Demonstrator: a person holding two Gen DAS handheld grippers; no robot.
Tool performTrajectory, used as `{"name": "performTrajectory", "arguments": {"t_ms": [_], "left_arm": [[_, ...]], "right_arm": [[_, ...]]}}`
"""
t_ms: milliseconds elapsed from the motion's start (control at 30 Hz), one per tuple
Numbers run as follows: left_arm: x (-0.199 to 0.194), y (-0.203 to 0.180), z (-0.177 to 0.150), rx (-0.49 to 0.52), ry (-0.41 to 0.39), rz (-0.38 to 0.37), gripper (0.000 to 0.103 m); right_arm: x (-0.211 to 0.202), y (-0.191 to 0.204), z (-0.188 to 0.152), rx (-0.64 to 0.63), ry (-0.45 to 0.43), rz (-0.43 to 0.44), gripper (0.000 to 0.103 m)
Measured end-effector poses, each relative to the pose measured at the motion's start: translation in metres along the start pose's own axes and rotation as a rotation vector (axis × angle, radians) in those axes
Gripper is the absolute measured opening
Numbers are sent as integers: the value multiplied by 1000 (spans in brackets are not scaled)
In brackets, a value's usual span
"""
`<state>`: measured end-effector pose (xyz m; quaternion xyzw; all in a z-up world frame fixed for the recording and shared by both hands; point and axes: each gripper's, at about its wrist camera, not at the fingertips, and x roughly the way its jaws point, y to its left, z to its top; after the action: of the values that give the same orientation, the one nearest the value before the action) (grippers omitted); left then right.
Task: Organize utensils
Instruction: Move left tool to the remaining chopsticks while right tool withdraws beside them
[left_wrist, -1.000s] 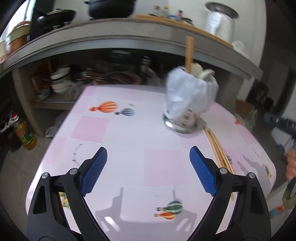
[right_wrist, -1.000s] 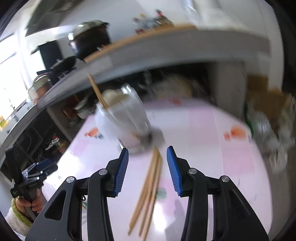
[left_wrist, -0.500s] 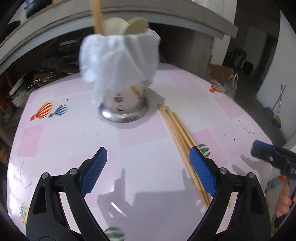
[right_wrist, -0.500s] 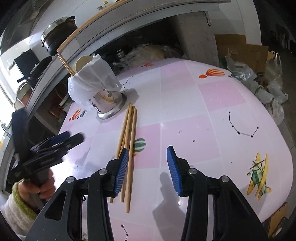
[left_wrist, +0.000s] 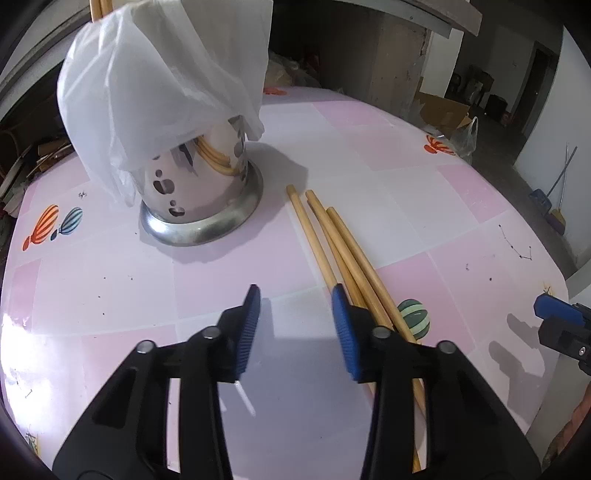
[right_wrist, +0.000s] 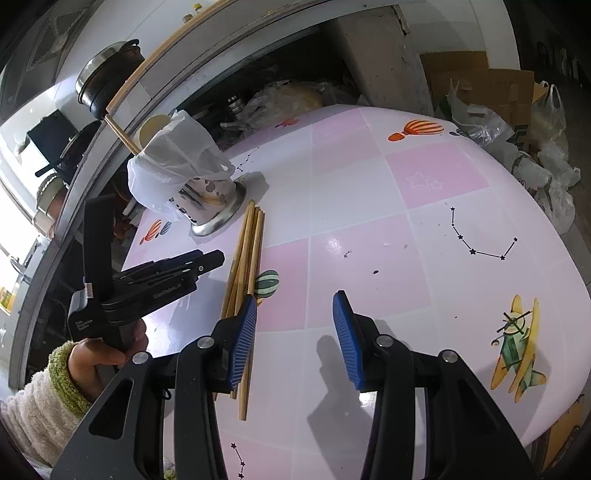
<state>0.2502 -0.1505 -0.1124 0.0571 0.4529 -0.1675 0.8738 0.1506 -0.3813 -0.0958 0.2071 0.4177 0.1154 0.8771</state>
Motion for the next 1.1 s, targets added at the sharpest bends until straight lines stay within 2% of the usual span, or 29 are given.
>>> {"name": "performTrajectory", "arguments": {"t_ms": [133,233,633,1100], "left_arm": [[5,0,0,4,9,7,23],[9,3,-2,-2,18,9,18],[12,-2,5,-14,11,-46,18],[10,-8,6,0,7,-53,18]], "right_arm": [[2,2,0,-5,5,2,42],[3,3,0,-9,7,6,42],[3,4,0,-13,11,10,42],[6,3,-1,-17,18,22,42]]}}
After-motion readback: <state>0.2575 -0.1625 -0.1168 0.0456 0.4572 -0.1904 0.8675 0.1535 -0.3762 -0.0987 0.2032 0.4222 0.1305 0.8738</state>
